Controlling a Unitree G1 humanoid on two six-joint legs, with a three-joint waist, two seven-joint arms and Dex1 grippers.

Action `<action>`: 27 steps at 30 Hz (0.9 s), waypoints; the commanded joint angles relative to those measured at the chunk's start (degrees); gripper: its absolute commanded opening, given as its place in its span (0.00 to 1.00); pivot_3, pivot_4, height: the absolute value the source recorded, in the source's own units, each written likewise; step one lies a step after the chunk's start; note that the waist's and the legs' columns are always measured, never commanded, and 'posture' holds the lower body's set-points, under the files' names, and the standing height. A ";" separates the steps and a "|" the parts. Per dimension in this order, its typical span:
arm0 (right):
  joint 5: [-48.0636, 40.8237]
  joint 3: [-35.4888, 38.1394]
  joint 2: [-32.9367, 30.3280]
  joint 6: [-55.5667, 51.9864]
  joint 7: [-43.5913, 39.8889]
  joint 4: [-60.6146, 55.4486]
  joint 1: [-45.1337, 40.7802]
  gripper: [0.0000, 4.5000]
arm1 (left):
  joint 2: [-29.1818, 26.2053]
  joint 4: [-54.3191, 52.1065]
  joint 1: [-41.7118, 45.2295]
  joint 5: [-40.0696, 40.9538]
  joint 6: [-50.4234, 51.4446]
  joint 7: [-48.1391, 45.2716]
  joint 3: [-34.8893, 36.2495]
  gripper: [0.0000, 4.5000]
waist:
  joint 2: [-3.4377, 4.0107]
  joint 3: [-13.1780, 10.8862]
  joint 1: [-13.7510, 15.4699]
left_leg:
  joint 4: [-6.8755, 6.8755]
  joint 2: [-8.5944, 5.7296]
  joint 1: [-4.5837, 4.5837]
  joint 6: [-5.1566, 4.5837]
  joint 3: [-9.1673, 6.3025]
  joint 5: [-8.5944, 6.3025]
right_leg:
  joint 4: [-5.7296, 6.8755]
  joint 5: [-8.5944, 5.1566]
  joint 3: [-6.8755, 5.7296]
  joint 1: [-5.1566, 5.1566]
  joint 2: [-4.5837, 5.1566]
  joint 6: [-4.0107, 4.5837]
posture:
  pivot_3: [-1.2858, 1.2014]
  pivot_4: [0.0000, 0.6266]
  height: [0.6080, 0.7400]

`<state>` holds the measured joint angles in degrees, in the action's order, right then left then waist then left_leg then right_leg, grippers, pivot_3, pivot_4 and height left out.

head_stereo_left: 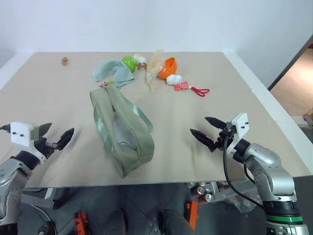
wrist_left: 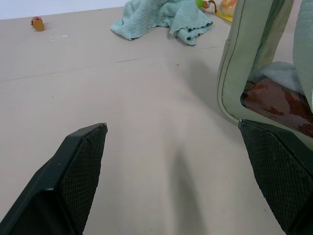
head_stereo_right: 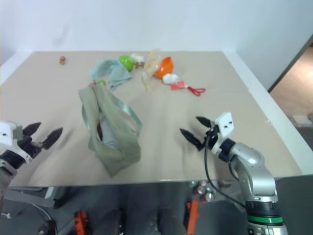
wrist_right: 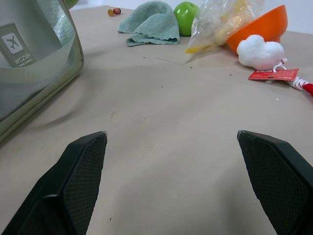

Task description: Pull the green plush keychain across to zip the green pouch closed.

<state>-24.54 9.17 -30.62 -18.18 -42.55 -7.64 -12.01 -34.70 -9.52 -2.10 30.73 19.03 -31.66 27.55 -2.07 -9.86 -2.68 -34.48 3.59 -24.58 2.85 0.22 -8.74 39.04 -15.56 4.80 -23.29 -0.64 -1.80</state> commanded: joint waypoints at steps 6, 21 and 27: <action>-1.03 2.02 -0.92 0.17 0.44 -1.16 -1.39 0.98 | -0.32 -0.10 3.58 1.25 -0.10 -1.09 0.20 0.99 | 0.00 0.00 0.01 | -0.04 -0.01 0.00 -0.01 0.00 0.01 | 0.00 0.01 0.00 0.02 0.01 0.02 | 0.52 0.24 1.00; -1.42 1.52 -1.47 -1.46 -0.12 -0.76 -3.41 0.98 | -7.25 -14.26 -0.35 21.15 11.50 -13.63 5.08 0.99 | -0.13 -0.09 -0.13 | -0.02 0.05 -0.03 0.00 0.02 0.00 | 0.00 0.03 0.00 -0.03 -0.01 0.00 | 0.52 0.24 1.00; -10.93 0.47 -5.41 -12.23 -4.40 -10.52 -7.44 0.98 | -15.09 -23.60 -7.97 33.19 20.19 -18.45 12.65 0.99 | 0.23 -0.30 -0.15 | 0.01 0.07 0.00 -0.01 0.06 0.00 | 0.01 -0.11 0.01 -0.04 0.01 0.20 | 0.52 0.24 1.00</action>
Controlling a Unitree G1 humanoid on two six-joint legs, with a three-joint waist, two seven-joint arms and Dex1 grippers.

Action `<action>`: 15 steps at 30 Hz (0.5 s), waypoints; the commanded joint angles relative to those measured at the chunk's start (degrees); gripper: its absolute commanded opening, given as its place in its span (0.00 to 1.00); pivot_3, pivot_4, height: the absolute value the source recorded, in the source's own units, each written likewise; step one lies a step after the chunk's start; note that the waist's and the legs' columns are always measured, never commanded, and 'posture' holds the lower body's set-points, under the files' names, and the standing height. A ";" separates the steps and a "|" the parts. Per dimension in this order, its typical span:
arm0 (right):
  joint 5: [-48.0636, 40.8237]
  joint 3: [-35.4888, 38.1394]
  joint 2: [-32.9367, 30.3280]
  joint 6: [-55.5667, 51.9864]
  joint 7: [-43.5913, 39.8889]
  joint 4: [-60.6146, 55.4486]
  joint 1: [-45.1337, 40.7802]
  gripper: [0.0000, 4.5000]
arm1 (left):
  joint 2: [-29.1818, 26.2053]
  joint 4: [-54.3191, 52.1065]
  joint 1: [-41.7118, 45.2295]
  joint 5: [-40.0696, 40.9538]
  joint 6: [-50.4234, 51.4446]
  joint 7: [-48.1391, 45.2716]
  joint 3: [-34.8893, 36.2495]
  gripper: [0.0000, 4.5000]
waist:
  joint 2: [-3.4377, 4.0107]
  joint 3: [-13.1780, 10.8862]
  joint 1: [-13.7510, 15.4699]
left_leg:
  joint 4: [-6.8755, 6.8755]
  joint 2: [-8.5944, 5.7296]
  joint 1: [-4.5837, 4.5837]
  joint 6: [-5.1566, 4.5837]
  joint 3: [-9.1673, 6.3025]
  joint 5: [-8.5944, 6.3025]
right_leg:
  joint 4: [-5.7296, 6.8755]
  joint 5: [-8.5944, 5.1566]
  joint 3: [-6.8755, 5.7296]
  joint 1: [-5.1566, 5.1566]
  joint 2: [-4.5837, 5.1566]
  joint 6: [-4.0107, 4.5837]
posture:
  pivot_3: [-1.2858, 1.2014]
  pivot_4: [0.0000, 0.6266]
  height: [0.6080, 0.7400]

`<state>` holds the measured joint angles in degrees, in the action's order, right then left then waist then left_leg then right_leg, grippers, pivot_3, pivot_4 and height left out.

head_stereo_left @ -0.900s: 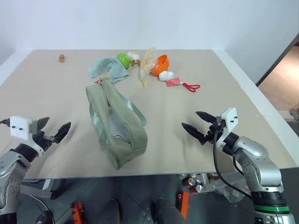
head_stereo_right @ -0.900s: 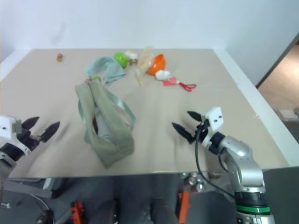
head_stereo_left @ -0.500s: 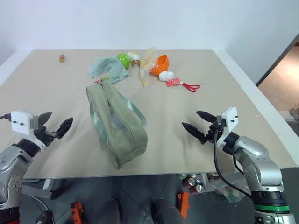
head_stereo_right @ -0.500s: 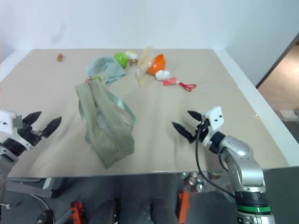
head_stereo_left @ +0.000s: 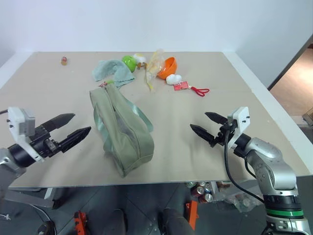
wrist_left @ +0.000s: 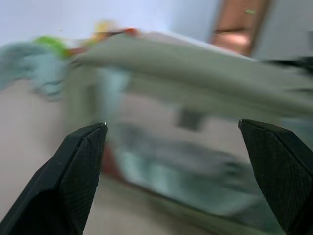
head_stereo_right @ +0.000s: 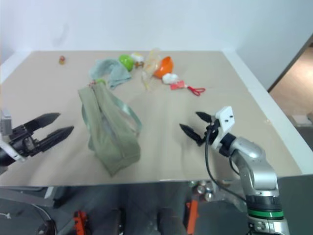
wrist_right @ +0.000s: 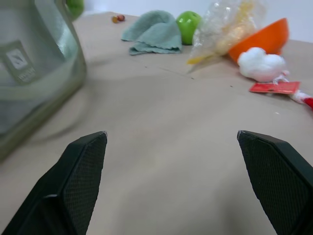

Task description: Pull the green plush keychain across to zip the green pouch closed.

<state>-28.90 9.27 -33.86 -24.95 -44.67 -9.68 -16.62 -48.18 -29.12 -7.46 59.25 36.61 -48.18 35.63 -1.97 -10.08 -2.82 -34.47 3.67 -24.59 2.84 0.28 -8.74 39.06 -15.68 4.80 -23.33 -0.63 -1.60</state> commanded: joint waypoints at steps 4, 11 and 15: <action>-17.26 -2.87 -3.68 -16.60 -1.93 -19.48 -6.15 0.98 | -2.57 -7.87 -5.48 5.36 2.71 -3.04 4.66 0.99 | 0.20 -0.13 0.05 | 0.04 0.06 0.04 -0.02 -0.09 -0.01 | 0.02 -0.08 -0.07 0.00 -0.07 0.12 | 0.52 0.24 1.00; -16.19 -14.05 2.77 -22.42 6.94 -24.01 -10.66 0.98 | -2.38 -9.91 -3.07 5.12 1.94 -1.12 0.54 0.99 | 0.09 -0.07 0.08 | -0.06 0.02 -0.02 -0.01 -0.10 -0.01 | 0.01 -0.07 -0.12 -0.02 0.00 0.17 | 0.52 0.24 1.00; -11.46 -18.14 5.78 -21.04 8.76 -20.53 -12.42 0.98 | -2.11 -10.00 -2.36 3.61 1.24 -0.55 -0.71 0.99 | 0.09 -0.07 0.05 | -0.06 0.03 -0.03 0.00 -0.08 -0.01 | 0.01 -0.05 -0.09 -0.04 -0.02 0.17 | 0.52 0.24 1.00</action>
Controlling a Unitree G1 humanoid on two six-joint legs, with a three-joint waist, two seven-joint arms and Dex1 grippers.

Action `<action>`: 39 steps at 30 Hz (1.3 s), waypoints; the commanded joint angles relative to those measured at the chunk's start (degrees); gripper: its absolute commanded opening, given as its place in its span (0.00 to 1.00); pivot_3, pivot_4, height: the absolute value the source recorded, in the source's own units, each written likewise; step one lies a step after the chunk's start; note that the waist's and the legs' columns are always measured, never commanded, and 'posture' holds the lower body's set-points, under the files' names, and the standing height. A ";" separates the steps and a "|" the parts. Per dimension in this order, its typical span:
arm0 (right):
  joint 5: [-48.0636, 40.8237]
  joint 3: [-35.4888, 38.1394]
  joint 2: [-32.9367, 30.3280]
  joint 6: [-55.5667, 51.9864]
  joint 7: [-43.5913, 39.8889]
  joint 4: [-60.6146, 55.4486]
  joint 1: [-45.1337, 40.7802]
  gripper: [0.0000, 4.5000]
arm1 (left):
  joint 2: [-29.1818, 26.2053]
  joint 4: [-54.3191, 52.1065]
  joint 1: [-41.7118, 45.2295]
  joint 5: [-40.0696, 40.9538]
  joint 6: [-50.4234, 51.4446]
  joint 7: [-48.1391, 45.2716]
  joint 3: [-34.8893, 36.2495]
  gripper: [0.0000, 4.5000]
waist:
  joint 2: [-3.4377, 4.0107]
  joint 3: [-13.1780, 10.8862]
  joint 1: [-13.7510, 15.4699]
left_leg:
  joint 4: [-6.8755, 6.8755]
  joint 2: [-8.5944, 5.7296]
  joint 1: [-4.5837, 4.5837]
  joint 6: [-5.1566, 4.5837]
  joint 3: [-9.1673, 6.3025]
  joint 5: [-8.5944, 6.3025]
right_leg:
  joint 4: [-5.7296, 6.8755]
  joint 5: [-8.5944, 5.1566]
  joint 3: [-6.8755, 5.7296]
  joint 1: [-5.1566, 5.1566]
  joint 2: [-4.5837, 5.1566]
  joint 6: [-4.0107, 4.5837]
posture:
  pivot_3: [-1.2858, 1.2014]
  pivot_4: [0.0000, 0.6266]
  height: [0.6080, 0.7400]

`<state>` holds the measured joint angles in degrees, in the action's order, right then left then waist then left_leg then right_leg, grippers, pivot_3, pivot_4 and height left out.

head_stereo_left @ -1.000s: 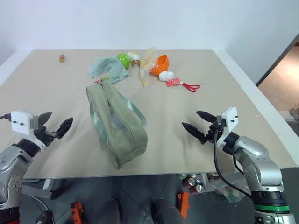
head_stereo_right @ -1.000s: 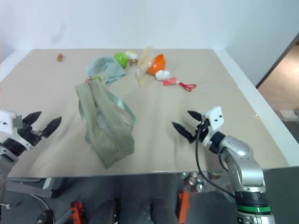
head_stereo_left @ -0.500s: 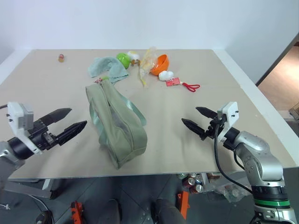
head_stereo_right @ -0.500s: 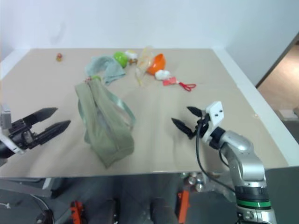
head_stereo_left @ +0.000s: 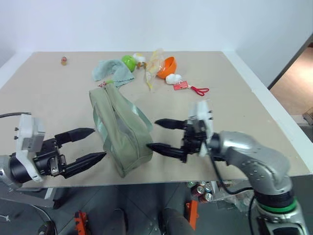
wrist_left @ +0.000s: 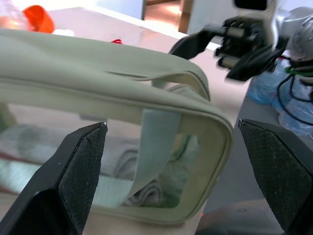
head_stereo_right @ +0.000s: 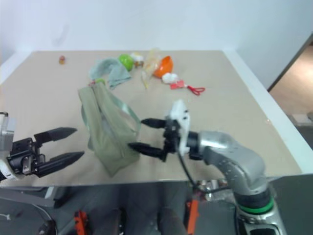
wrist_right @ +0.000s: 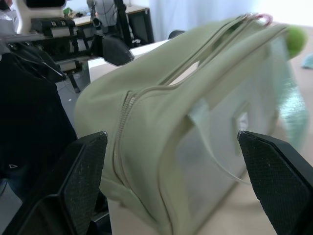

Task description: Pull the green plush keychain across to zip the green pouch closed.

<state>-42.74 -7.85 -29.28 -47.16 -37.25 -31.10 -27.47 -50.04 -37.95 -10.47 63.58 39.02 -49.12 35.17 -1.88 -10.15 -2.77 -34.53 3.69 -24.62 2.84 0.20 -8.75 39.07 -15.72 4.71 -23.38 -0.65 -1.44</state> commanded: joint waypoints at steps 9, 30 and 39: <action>3.65 -2.47 2.88 0.95 0.02 2.23 -1.01 0.67 | 0.04 -0.81 0.67 -2.05 -2.15 0.93 -0.71 1.00 | 0.00 0.00 0.03 | 0.05 0.01 -0.05 0.02 -0.04 -0.02 | 0.00 -0.05 -0.04 -0.04 -0.03 0.01 | 0.52 0.24 1.00; 16.69 -0.97 -15.75 27.42 -35.05 34.07 -16.04 0.01 | 2.45 -1.41 4.36 -4.81 -3.62 3.09 -7.17 1.00 | -0.04 -0.04 0.06 | -0.01 -0.02 -0.01 0.02 0.01 -0.02 | -0.05 -0.02 -0.03 0.00 -0.02 0.00 | 0.52 0.24 1.00; 27.79 -2.10 -10.79 51.11 -44.91 66.34 -30.28 0.01 | 3.29 -1.98 7.76 -4.74 -3.44 4.68 -11.47 1.00 | 0.07 -0.14 0.04 | 0.04 -0.04 -0.05 -0.02 0.01 -0.11 | -0.04 0.06 -0.01 0.00 -0.03 -0.23 | 0.52 0.24 1.00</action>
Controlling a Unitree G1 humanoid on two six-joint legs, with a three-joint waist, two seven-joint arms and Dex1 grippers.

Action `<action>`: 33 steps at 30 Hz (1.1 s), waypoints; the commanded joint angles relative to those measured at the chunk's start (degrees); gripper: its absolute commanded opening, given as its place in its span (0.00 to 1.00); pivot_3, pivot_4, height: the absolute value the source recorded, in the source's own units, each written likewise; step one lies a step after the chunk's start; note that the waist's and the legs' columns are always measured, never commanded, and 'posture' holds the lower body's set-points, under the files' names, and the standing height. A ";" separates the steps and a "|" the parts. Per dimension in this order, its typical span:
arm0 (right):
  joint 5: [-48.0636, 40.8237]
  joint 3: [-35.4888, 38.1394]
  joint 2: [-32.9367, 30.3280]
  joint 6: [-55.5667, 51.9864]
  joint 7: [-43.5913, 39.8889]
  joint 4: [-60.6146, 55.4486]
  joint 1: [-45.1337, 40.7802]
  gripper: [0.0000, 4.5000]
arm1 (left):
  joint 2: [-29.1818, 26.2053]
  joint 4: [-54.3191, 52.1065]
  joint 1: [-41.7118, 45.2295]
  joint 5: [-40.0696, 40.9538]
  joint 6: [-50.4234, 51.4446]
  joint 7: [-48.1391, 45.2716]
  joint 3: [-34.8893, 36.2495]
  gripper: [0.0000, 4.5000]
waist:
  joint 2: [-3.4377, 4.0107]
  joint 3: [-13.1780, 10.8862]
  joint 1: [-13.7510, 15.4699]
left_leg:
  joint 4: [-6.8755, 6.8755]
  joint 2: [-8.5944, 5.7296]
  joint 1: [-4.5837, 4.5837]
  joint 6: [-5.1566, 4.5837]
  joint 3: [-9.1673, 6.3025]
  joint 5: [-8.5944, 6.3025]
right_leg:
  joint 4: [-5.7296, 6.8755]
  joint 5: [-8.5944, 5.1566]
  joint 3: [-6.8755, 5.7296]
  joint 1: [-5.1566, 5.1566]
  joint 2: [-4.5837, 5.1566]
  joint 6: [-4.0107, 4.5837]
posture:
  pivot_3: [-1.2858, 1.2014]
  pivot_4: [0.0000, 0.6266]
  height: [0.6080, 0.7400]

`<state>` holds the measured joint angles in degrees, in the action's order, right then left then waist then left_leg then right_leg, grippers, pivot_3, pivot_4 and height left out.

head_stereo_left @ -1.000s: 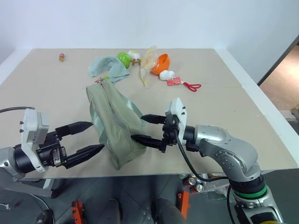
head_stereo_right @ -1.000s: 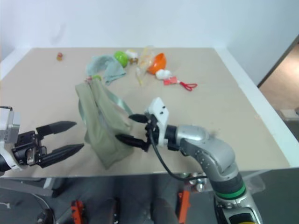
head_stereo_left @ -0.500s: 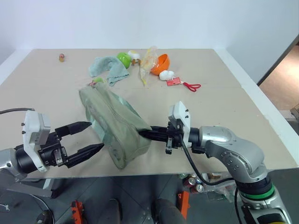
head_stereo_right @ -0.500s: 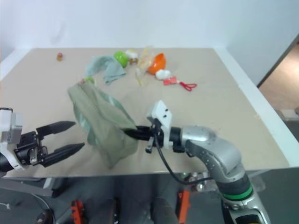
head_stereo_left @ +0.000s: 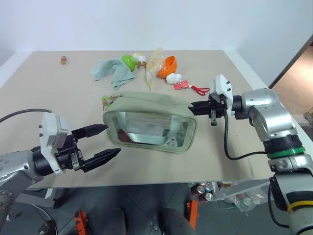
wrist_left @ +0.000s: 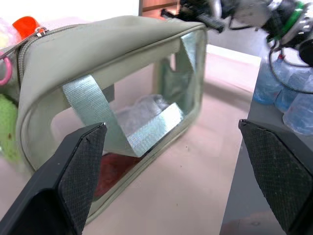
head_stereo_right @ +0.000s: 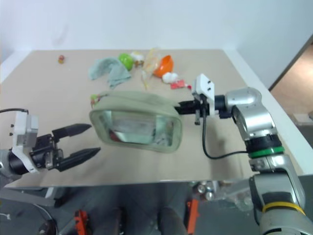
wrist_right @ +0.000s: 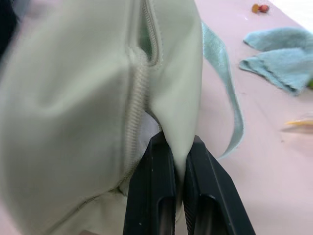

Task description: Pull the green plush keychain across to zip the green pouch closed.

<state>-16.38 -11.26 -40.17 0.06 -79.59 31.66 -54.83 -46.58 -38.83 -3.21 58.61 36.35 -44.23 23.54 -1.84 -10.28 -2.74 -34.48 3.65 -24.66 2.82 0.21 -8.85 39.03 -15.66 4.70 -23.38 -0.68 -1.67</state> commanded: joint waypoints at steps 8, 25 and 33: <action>-1.80 5.73 0.58 -2.46 -3.00 2.04 -3.17 0.37 | -0.34 0.53 2.95 -0.99 -0.91 -0.83 -2.32 1.00 | 0.08 -0.05 0.02 | -0.02 -0.01 0.01 -0.01 -0.04 -0.08 | 0.01 0.02 -0.03 0.04 0.00 0.13 | 0.52 0.24 1.00; -24.70 29.72 -4.86 -42.03 25.10 -55.59 30.03 0.99 | -1.56 5.94 11.33 -0.43 1.58 -7.44 -7.88 1.00 | 0.18 -0.10 0.37 | -0.06 -0.06 -0.06 -0.04 -0.11 -0.15 | 0.07 -0.14 -0.02 0.01 0.01 -0.10 | 0.52 0.24 1.00; -25.30 25.05 -0.03 -41.93 32.90 -62.13 35.52 0.94 | -1.85 7.55 14.59 -1.61 2.50 -8.72 -9.38 1.00 | 0.15 -0.09 -0.01 | -0.23 -0.05 0.07 -0.12 -0.11 -0.06 | 0.09 0.07 0.02 0.13 -0.03 -0.11 | 0.52 0.24 1.00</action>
<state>-41.90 13.99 -40.34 -43.24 -47.40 -29.03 -19.72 -47.97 -30.68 9.99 56.73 38.98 -52.75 13.69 -1.68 -10.37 -2.75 -34.75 3.60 -24.61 2.70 0.10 -8.91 39.11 -15.62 4.73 -23.24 -0.71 -1.72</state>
